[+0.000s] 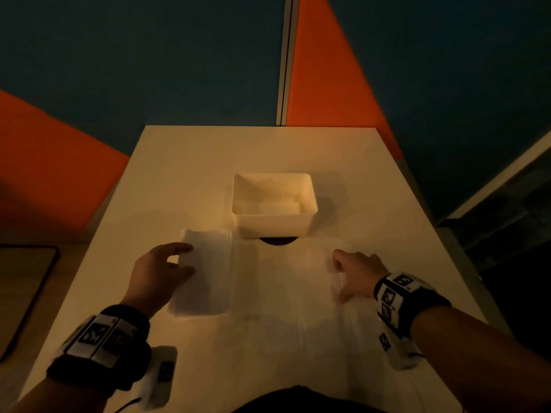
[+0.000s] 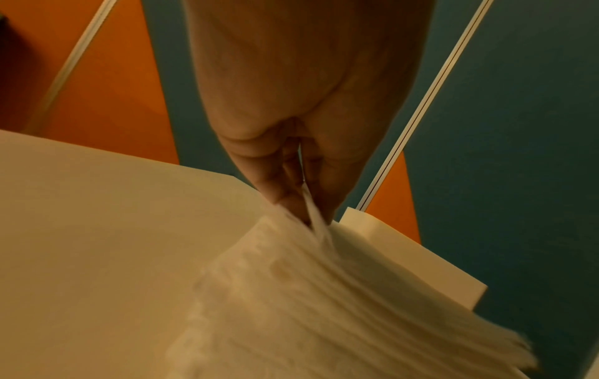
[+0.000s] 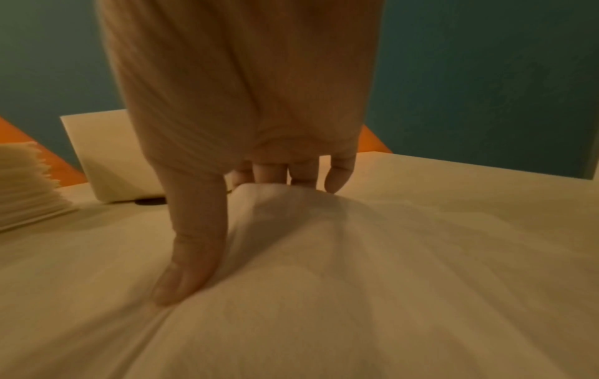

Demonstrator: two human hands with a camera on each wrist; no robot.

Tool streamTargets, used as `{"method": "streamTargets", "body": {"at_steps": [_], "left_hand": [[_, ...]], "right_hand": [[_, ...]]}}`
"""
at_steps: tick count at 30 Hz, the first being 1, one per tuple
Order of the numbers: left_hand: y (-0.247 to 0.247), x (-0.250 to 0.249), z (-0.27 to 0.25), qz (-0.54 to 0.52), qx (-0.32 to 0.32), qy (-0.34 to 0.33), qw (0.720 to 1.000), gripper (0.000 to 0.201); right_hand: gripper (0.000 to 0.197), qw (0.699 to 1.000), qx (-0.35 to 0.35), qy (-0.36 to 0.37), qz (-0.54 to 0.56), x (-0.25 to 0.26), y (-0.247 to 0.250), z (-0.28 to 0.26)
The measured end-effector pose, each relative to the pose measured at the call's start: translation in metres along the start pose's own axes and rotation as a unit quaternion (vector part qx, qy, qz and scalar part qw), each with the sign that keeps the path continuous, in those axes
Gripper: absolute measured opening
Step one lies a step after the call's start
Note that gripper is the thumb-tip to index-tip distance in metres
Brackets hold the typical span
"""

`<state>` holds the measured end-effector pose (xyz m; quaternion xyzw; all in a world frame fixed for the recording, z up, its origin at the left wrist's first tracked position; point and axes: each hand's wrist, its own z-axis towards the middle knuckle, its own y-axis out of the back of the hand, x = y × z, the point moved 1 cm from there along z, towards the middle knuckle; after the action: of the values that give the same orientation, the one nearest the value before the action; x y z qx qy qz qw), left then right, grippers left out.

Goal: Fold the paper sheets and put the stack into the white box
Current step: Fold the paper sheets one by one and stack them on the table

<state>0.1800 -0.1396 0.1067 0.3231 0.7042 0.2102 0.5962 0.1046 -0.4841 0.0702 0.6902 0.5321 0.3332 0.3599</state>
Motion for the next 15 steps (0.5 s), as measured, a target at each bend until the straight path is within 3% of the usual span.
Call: {"method": "streamTargets", "body": {"at_steps": [7, 11, 15], "left_hand": [[0.002, 0.0, 0.001, 0.016, 0.021, -0.028, 0.999, 0.041], [0.003, 0.001, 0.0, 0.002, 0.026, -0.027, 0.999, 0.039], [0.005, -0.001, 0.0, 0.001, 0.027, -0.051, 0.998, 0.038]], "right_hand": [[0.044, 1.0, 0.001, -0.017, -0.024, 0.001, 0.0, -0.004], [0.046, 0.999, 0.007, -0.017, -0.047, 0.004, 0.001, -0.006], [0.033, 0.999, 0.015, -0.006, -0.037, 0.002, 0.012, -0.013]]}}
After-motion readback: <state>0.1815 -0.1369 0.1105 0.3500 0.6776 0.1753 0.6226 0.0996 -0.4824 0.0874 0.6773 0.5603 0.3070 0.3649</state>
